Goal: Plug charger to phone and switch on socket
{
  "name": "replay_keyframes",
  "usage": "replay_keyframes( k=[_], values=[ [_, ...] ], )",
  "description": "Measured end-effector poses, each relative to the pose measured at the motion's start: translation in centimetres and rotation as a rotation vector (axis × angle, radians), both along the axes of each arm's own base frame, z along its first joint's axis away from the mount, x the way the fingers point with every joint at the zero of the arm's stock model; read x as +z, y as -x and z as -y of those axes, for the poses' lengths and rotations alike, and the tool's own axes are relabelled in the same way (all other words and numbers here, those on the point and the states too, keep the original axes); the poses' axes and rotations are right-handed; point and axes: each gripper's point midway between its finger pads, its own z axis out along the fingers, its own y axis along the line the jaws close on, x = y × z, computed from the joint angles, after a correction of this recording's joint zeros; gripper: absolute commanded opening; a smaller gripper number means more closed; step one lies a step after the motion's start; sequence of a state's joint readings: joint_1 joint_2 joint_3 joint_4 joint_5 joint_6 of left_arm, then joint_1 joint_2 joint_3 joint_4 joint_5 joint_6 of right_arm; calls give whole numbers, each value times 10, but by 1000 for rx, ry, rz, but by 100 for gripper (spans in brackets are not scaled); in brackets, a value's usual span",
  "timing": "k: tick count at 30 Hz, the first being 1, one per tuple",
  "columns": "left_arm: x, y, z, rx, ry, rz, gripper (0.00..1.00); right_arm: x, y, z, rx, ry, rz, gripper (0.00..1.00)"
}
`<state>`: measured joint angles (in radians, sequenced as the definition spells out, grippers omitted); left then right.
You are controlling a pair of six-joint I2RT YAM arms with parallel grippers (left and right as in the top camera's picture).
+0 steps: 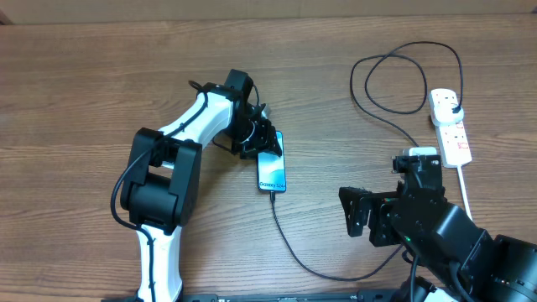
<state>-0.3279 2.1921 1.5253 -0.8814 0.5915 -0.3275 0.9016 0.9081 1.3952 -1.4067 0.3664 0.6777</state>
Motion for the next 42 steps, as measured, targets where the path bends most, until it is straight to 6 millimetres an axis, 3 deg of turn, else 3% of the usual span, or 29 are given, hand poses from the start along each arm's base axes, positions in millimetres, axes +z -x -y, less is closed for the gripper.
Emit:
replay_keyframes(
  k=[14,42],
  values=[
    [0,-1,-7,11,-46,8,52,-8,-5,-7,2,32,-28,100],
    [0,-2,-8,11,-55,15,56,-50,-21,-38,26,163,-177,100]
  ],
)
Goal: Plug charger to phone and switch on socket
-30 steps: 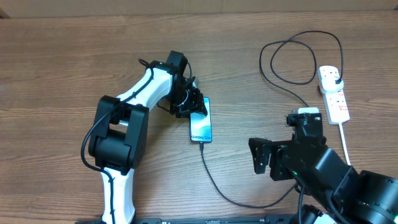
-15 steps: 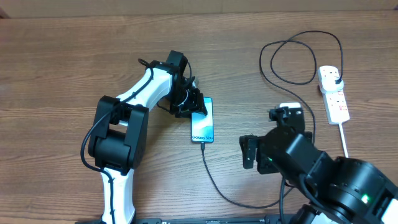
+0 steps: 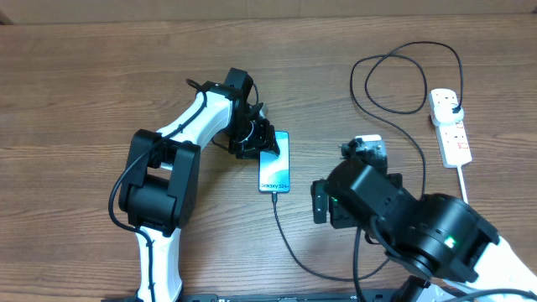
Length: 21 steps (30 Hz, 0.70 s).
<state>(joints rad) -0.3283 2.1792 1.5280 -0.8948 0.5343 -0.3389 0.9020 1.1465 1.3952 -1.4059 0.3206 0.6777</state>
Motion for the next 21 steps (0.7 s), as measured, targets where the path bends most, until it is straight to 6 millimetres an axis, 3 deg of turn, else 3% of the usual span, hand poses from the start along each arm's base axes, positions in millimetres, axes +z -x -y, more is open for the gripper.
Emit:
replay_keyframes(
  k=[21],
  values=[
    [0,-1,-4,-5,-42,16,59,-34,-4,-33,41,25,-136,100]
  ],
)
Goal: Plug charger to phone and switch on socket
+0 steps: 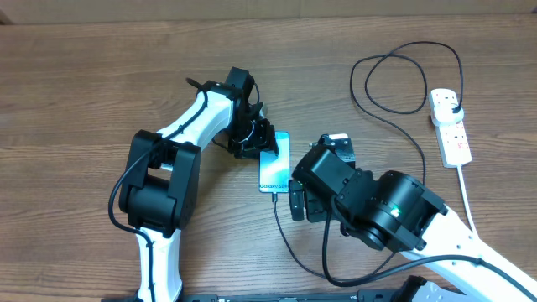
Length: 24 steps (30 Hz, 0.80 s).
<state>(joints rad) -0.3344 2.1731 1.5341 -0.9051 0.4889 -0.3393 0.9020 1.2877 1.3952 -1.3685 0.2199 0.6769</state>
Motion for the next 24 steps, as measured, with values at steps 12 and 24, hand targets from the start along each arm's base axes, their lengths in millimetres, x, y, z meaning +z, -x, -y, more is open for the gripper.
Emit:
replay_keyframes(
  k=[12,24],
  values=[
    [6,-6,-7,18,-55,30,100,1,2,-8,13,-37,-16,42],
    [1,7,-50,43,-299,19,100,-8,-13,51,-284,11,-97,4]
  ],
)
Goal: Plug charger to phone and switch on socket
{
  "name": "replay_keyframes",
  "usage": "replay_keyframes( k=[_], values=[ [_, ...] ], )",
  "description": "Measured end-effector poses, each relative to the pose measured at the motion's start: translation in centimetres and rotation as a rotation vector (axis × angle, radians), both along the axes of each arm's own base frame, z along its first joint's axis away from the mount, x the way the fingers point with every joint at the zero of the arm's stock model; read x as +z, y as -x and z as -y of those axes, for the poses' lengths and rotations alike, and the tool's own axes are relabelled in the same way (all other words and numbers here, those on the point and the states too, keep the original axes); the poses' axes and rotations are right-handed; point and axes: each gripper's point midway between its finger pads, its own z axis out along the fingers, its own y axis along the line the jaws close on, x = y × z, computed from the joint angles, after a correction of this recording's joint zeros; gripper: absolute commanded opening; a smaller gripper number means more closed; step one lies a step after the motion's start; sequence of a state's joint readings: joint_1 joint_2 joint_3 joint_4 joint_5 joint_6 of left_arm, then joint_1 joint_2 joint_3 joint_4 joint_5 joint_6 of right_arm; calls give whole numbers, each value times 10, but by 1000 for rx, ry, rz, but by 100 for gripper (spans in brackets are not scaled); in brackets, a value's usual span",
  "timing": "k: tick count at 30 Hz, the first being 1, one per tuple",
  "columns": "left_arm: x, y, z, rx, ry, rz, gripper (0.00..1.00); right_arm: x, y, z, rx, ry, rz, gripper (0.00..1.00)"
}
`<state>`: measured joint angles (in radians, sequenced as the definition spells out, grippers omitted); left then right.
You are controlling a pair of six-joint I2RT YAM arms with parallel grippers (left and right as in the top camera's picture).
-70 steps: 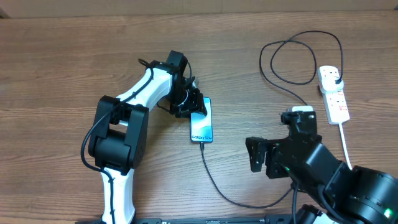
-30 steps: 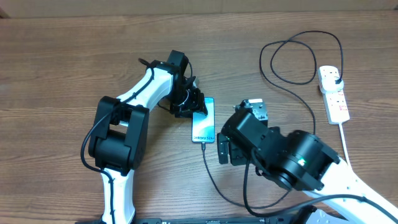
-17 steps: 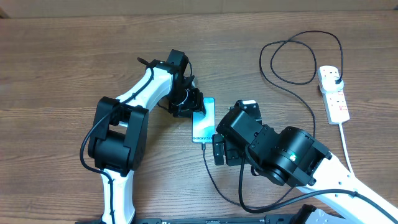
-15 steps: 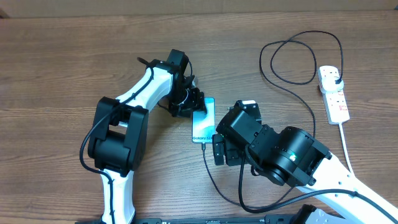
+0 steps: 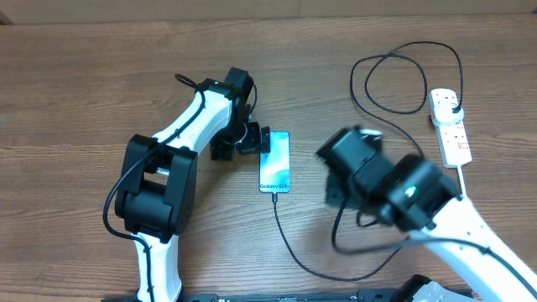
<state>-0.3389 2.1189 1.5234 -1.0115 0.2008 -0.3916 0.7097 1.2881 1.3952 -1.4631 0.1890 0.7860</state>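
The phone (image 5: 275, 162) lies face up with its screen lit, at the middle of the table. The black charger cable (image 5: 289, 243) is plugged into its near end, and the cable's far end loops to a plug (image 5: 449, 102) in the white power strip (image 5: 453, 138) at the right. My left gripper (image 5: 238, 143) is beside the phone's upper left edge; its fingers look spread and off the phone. My right gripper (image 5: 335, 193) is motion-blurred to the right of the phone, so its jaws are unreadable.
The cable makes a wide loop (image 5: 403, 75) at the back right and a long bend (image 5: 352, 275) near the front edge. The power strip's own white lead (image 5: 466, 197) runs toward the front right, under my right arm.
My left gripper has come off the phone's top corner and turned to lie beside it. My right arm has moved from the phone's near end back to the right. The phone lies straighter.
First my left gripper held the phone's top left corner while my right gripper sat far right near the front. My right arm was then closer to the phone, then at the plugged end. Now the left has let go and the right has drawn away.
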Motion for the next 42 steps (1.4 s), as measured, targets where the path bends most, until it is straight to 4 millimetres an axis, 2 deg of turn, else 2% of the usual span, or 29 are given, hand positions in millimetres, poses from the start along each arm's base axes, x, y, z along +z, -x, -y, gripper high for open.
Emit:
replay_keyframes(
  k=[2,3,5,7,9,13,16,19,21,26,29,32,37,40,42],
  values=[
    [1,10,-11,-2,-53,-19,100,0,-9,17,-81,1,-5,4],
    [5,14,-16,-4,-74,-19,100,0,-17,34,-158,4,-4,3],
    [24,16,-22,-4,-88,21,100,0,-29,60,-268,3,-2,4],
    [57,10,-21,-6,-76,118,100,0,-36,85,-370,3,0,4],
    [102,6,-20,-10,-62,253,100,1,-44,114,-474,3,13,4],
    [183,20,-14,-43,-48,496,100,3,-56,165,-657,-4,50,4],
    [228,42,-15,-68,-56,626,99,-3,-64,206,-797,3,59,4],
    [255,62,-33,-37,-102,701,100,-17,-72,234,-881,12,32,4],
    [267,76,-54,18,-153,728,99,-31,-83,247,-889,14,8,4],
    [297,117,-114,163,-295,806,100,-88,-102,268,-891,-13,-136,4],
    [307,139,-139,203,-355,837,100,-114,-110,278,-912,-66,-181,4],
    [311,153,-156,223,-399,850,99,-130,-118,287,-934,-129,-185,4],
    [311,158,-159,223,-406,847,100,-134,-130,299,-941,-187,-140,4],
    [308,158,-153,211,-379,828,100,-122,-141,306,-934,-186,-92,4],
    [305,158,-149,206,-356,815,100,-107,-152,314,-927,-173,-41,4]
  ],
)
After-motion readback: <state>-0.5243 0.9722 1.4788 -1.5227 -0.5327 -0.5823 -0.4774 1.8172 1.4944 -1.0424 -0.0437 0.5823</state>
